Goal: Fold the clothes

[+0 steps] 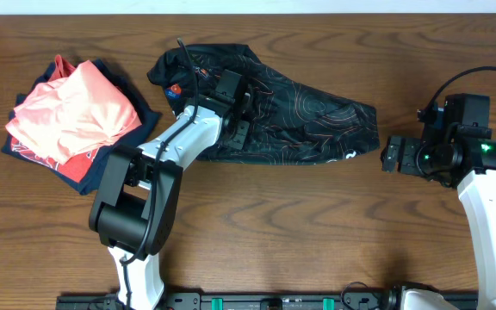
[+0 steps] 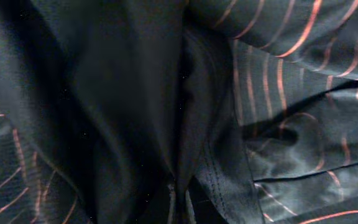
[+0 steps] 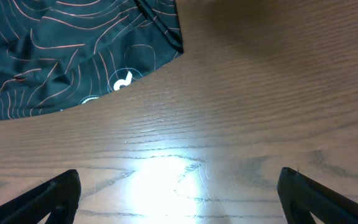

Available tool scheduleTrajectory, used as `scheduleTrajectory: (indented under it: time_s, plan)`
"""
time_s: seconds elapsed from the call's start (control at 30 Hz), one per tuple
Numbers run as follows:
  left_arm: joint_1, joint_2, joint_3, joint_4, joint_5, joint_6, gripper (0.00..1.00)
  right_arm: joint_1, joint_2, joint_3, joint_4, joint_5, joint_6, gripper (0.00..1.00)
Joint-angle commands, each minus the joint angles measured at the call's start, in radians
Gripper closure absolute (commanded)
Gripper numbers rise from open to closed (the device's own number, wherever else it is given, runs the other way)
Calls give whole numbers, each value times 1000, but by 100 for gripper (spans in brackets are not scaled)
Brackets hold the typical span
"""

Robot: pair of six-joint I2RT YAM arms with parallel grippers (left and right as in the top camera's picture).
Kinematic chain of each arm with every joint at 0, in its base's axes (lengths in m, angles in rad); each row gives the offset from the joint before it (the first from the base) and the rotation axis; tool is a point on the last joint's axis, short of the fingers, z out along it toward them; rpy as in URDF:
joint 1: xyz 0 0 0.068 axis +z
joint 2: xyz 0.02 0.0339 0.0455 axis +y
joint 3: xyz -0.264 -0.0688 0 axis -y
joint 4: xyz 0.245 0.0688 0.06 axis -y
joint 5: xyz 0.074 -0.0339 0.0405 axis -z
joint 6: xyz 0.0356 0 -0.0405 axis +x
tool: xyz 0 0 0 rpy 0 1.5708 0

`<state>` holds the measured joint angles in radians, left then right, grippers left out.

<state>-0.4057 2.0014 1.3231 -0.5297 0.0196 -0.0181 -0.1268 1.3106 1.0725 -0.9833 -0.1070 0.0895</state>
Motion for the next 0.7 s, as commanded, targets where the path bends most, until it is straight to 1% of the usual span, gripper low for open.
scheduleTrajectory:
  time_s: [0.0,0.1,0.23,0.37,0.43,0.53,0.67]
  plan:
    - [16,-33,7,-17,-69,7,94,-7,-10,12,-4,6,-8,1]
    - [42,-117,35,-74,-71,-32,94,-7,-10,12,-3,11,-8,1]
    - [104,-293,55,-231,-69,-171,94,-7,-10,12,-1,87,38,1]
    - [183,-440,55,-419,-70,-259,94,-7,-9,12,-4,99,40,4]
    - [225,-483,55,-510,-82,-289,94,-6,-7,12,-9,99,40,5]
    - [281,-502,53,-626,-83,-361,94,-6,-1,11,-17,96,40,5]
    - [306,-500,14,-713,-80,-369,94,-3,11,10,-37,74,40,5]
